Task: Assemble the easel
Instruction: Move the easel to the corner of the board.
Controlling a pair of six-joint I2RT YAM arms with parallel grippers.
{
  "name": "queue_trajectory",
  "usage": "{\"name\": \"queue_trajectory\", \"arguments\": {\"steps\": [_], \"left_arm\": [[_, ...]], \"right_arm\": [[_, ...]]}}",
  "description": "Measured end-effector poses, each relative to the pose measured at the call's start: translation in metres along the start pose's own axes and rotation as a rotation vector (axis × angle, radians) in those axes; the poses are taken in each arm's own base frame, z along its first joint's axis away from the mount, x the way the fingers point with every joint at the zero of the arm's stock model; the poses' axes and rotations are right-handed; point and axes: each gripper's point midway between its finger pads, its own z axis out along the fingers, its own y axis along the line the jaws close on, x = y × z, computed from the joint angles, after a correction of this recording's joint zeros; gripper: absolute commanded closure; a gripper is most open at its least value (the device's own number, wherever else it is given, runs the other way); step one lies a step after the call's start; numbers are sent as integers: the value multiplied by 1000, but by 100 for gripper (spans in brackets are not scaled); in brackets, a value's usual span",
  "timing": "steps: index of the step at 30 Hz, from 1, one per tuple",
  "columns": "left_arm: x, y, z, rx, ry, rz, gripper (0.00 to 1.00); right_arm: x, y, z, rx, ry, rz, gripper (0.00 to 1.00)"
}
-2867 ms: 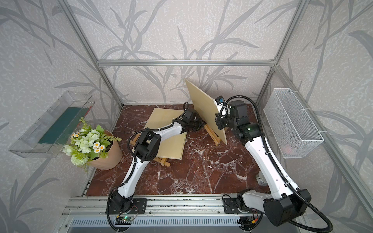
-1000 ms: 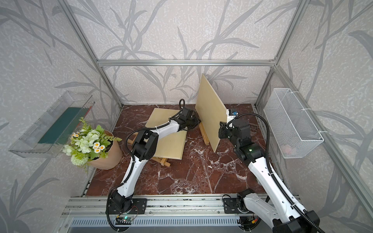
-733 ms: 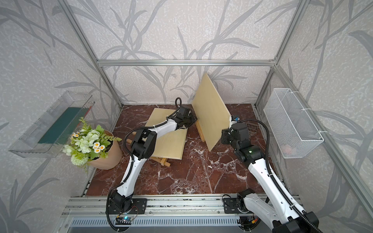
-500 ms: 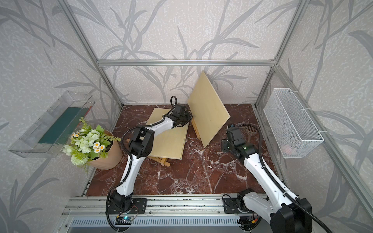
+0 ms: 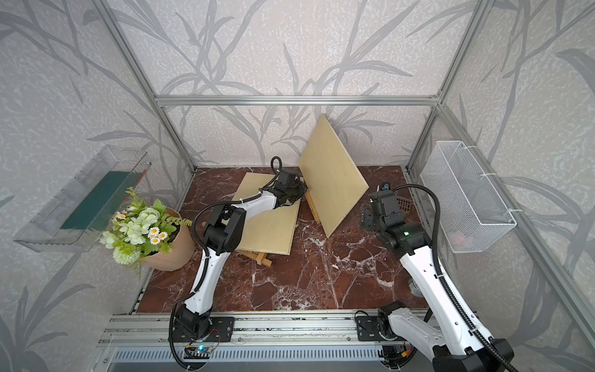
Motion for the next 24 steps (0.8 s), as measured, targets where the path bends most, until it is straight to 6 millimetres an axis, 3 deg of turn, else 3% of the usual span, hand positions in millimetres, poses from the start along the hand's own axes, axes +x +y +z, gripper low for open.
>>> {"name": "queue_trajectory", "arguments": {"steps": [3, 5, 7, 9, 12, 16, 20, 24], "left_arm": [[4, 3, -7, -11, 5, 15, 68], [5, 4, -17, -16, -10, 32, 57], [0, 1, -34, -19, -45, 55, 42], [-11, -9, -53, -10, -96, 77, 32], [-34, -29, -90, 15, -199, 109, 19], [-71, -26, -156, -54, -361, 145, 12], [-107, 9, -228, -220, -495, 164, 10], [-119, 62, -288, -419, -547, 186, 10]], "right_arm": [[-45, 7, -27, -61, -111, -28, 18], [-71, 22, -45, -140, -169, -64, 18], [-89, 50, -58, -228, -206, -133, 17], [-93, 86, -67, -323, -217, -226, 17], [-77, 149, -68, -468, -174, -370, 17], [-25, 224, -36, -605, 3, -493, 18], [30, 279, 2, -678, 211, -516, 21], [73, 314, 44, -674, 391, -477, 21]]}}
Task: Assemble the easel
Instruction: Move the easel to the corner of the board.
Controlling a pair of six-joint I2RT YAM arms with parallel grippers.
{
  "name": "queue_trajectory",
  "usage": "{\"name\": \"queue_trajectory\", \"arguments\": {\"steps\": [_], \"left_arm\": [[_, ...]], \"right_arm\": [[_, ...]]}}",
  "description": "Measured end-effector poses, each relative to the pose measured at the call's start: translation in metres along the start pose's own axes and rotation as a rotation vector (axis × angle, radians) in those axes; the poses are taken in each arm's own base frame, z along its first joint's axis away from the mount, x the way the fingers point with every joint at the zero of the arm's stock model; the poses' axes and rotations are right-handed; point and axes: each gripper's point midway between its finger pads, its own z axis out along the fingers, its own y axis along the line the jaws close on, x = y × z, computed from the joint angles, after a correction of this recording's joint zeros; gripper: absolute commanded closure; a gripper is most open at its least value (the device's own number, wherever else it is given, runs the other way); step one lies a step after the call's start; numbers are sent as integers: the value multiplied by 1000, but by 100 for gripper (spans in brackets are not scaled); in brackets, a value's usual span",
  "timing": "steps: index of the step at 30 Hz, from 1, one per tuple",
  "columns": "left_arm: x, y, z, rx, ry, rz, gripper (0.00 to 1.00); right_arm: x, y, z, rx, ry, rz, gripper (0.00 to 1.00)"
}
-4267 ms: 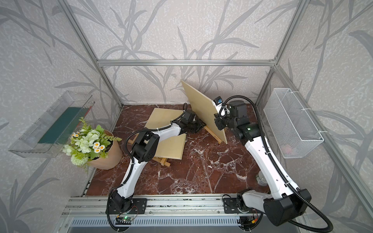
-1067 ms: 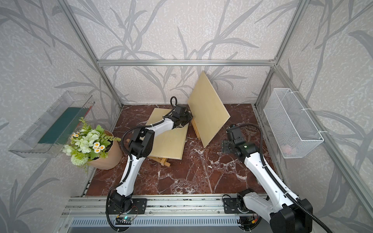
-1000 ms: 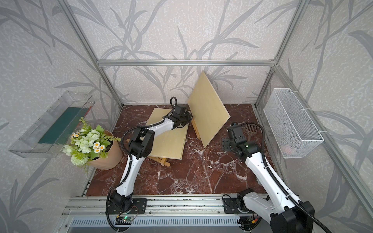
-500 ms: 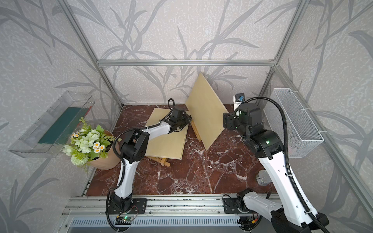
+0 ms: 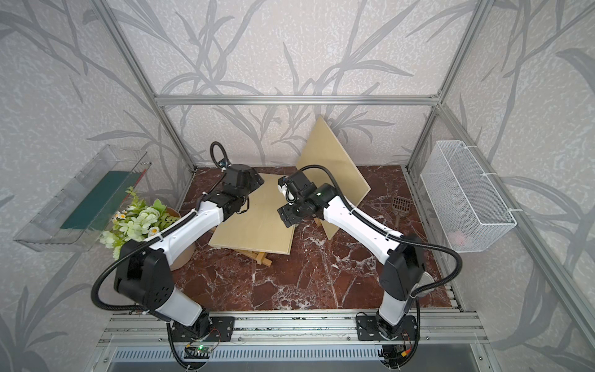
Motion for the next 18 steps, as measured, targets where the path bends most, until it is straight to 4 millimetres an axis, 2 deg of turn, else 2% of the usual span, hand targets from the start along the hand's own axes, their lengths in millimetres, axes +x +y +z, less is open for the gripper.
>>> {"name": "queue_trajectory", "arguments": {"steps": [4, 7, 10, 14, 18], "left_arm": [[18, 48, -22, -111, 45, 81, 10], [29, 66, -36, -147, 86, 129, 10], [27, 72, -46, -155, 94, 159, 10], [23, 77, -53, -165, 90, 185, 10], [25, 79, -54, -172, 97, 201, 10]], "right_arm": [[-3, -5, 50, 20, 87, 94, 21], [-11, -14, 79, 39, 118, 170, 21], [-11, -31, 101, 62, 141, 244, 21], [1, -58, 122, 95, 188, 338, 21], [0, -81, 122, 116, 178, 407, 21]]}}
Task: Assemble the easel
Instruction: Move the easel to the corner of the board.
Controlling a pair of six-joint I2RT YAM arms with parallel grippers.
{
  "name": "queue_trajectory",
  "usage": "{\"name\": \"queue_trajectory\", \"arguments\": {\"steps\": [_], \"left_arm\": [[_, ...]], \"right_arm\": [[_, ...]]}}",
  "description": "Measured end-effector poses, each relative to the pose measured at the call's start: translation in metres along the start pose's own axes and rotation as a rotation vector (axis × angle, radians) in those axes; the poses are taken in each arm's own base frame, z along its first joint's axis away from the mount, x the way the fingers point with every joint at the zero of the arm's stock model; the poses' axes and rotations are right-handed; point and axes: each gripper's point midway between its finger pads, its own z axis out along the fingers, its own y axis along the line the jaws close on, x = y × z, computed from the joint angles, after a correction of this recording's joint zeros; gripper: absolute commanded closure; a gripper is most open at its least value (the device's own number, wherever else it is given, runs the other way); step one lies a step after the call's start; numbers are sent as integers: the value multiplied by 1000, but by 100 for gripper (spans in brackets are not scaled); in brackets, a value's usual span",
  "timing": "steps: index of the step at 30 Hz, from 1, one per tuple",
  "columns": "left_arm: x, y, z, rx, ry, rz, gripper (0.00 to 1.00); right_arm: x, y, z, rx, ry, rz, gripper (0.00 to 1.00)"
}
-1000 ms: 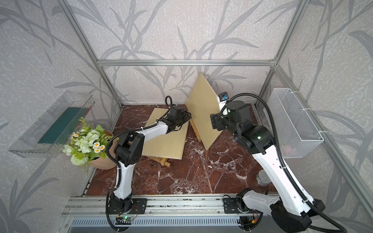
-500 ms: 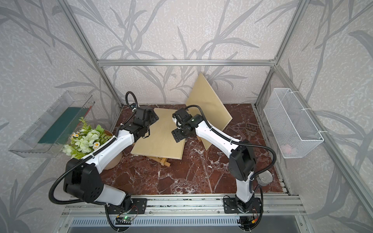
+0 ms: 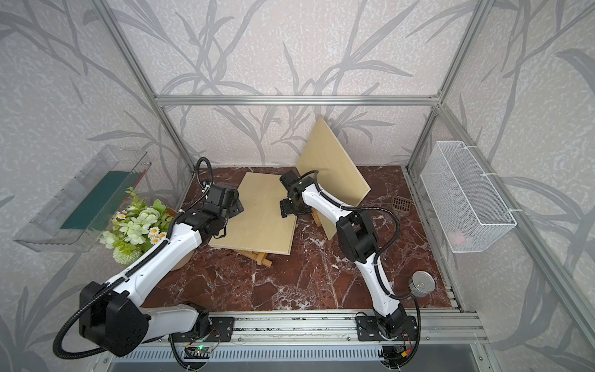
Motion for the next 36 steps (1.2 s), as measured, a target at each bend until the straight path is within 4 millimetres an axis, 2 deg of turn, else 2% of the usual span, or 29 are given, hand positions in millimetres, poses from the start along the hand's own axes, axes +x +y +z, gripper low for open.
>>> {"name": "queue_trajectory", "arguments": {"steps": [4, 9, 12, 16, 20, 28, 32, 36], "left_arm": [[0, -2, 2, 1, 7, 11, 10], [2, -6, 6, 1, 18, 20, 10], [7, -8, 10, 1, 37, 28, 10], [13, -10, 15, 1, 61, 38, 10], [15, -12, 18, 6, 74, 41, 10], [16, -15, 20, 7, 80, 43, 10], [19, -14, 23, 1, 93, 48, 10], [20, -11, 25, -8, 102, 46, 10]], "right_arm": [[-8, -28, 4, 15, -7, 76, 21], [-12, -53, 4, 0, -20, 142, 21], [-9, -78, 3, 17, -14, 186, 21], [-4, -123, 0, 58, -1, 271, 21], [-7, -171, -13, 100, -22, 349, 21], [-18, -236, -49, 150, -102, 456, 21], [-17, -254, -54, 162, -105, 477, 21], [-16, -253, -54, 140, -104, 475, 22]]}}
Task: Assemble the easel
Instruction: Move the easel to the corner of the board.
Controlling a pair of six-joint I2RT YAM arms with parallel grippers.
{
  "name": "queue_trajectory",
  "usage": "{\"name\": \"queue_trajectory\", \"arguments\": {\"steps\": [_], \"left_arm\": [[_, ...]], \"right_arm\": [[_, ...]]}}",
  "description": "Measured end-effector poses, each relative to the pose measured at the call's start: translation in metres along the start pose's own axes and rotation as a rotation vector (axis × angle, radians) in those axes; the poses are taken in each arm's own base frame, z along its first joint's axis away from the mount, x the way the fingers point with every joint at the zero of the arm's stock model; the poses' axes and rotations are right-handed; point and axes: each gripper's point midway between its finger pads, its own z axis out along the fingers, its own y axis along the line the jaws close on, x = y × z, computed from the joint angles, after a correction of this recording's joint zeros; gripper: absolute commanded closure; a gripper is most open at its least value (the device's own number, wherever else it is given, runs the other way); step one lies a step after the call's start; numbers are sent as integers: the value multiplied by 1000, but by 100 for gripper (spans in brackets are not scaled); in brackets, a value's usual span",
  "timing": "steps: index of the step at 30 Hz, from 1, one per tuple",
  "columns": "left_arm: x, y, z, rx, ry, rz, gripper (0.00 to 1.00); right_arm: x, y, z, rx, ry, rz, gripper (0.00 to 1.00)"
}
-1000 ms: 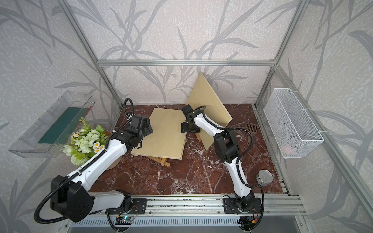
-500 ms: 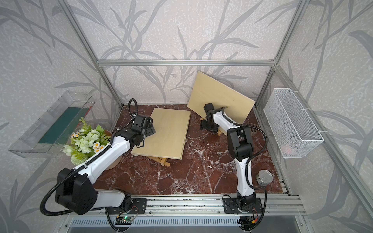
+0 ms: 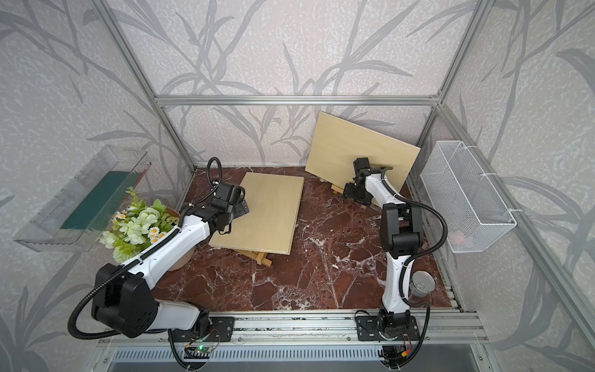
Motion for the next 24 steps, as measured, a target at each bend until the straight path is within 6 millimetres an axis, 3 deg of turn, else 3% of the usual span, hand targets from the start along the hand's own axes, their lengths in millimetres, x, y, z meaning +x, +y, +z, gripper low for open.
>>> {"name": "queue_trajectory", "arguments": {"steps": [5, 8, 13, 24], "left_arm": [[0, 2, 1, -2, 6, -8, 10], [1, 2, 2, 0, 12, -10, 10], [1, 2, 2, 2, 15, -14, 10], [3, 2, 3, 3, 19, -21, 10]], "right_arm": [[22, -3, 4, -19, 50, 16, 22], [25, -2, 5, -20, 57, 21, 22], [19, -6, 5, -24, 44, 45, 22], [-2, -44, 0, -4, 16, 135, 21]]}}
